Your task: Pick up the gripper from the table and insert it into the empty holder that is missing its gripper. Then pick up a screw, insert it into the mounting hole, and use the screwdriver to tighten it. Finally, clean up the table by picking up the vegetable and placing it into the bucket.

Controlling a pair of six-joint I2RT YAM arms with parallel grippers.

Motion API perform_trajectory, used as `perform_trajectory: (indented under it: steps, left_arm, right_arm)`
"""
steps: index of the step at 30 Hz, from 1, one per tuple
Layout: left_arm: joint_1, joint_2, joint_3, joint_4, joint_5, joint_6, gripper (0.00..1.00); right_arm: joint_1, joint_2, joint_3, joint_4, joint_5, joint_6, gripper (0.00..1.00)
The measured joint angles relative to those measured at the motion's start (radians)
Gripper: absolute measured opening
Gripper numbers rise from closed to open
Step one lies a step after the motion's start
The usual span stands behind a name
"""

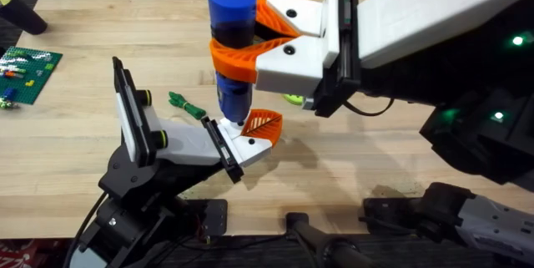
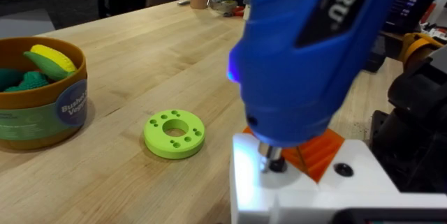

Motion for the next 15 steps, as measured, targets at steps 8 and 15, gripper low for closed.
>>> perform_trajectory:
  steps: [8,15]
  left_arm:
    - [0.000,0.000,0.000,0.002,0.000,-0.007,0.014]
    - [0.000,0.000,0.000,0.002,0.000,-0.007,0.014]
  right_arm:
    - [-0.001,0.000,-0.001,0.005,0.004,-0.001,0.060]
    - [-0.001,-0.004,-0.010,0.037,0.004,-0.001,0.059]
